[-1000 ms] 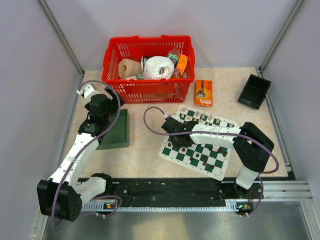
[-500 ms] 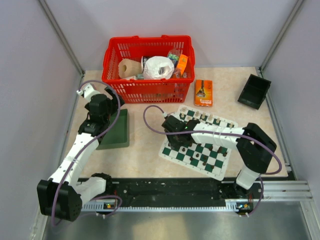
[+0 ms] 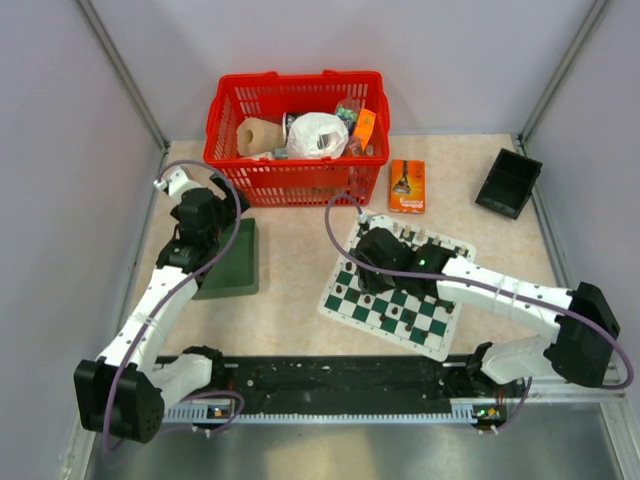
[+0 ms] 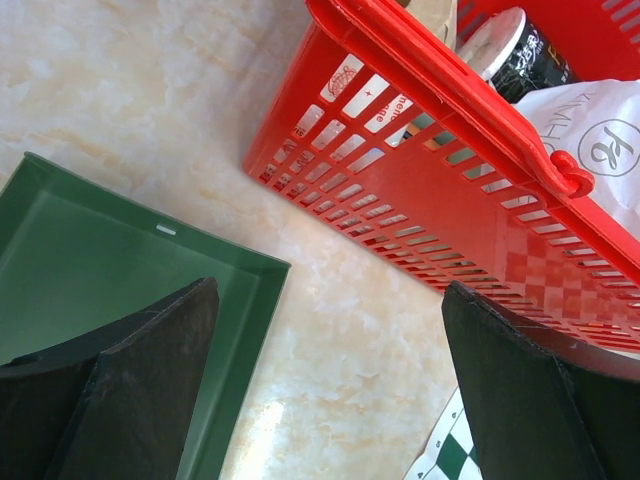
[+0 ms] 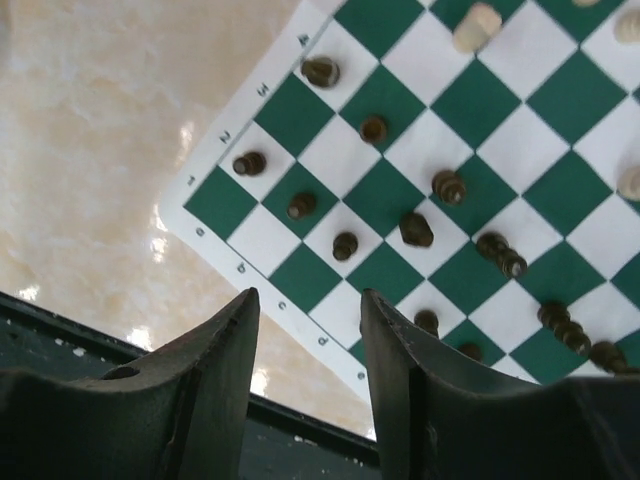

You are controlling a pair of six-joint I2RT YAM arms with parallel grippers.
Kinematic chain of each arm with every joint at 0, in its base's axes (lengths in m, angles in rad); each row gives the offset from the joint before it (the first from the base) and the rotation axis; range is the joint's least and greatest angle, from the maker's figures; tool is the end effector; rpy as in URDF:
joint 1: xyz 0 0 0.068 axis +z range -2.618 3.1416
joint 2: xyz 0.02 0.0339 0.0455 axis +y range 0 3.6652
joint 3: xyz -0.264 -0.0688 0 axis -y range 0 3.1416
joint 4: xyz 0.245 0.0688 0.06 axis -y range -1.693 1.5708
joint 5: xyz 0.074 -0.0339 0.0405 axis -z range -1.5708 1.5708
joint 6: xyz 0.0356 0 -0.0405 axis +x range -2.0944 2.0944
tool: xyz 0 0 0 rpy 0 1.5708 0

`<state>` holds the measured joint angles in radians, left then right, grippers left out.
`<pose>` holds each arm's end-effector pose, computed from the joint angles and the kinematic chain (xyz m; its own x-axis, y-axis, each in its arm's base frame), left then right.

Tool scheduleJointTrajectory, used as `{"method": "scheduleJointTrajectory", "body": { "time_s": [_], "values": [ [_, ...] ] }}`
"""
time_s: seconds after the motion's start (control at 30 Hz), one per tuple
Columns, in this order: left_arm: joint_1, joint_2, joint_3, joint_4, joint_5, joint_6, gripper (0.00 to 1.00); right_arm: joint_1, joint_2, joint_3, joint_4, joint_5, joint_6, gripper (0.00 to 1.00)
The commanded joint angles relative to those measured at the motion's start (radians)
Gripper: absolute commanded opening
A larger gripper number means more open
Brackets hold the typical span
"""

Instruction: Set up the chess pieces on the board

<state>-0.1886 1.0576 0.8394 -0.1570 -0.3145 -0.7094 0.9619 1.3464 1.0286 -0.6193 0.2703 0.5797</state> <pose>0.2407 -0.0347 0.3095 -0.2051 -0.5915 -0.7798 -0.3137 0.7944 -0.5201 0.1662 0.2217 0.2640 -0.7691 -0.1801 -0.6133 -0.3332 0.9317 0.1443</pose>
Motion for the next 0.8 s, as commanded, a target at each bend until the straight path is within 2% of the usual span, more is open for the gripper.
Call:
{"method": "scheduleJointTrajectory", "body": {
  "time_s": [0.0,0.33,0.77],
  "values": [
    [0.006,-0.01,-0.011,0.054,0.011,-0.004,0.99,-0.008,-0.067,-0.09,-0.042,-0.061,0.077,0.44],
    [0.006,-0.004,-0.01,0.054,0.008,-0.002,0.99,-0.003,-0.075,-0.174,-0.051,-0.141,0.098,0.37],
    [0.006,0.01,0.001,0.056,0.011,-0.001,0.99,0.003,0.02,-0.18,-0.063,-0.094,0.089,0.35]
  ]
}}
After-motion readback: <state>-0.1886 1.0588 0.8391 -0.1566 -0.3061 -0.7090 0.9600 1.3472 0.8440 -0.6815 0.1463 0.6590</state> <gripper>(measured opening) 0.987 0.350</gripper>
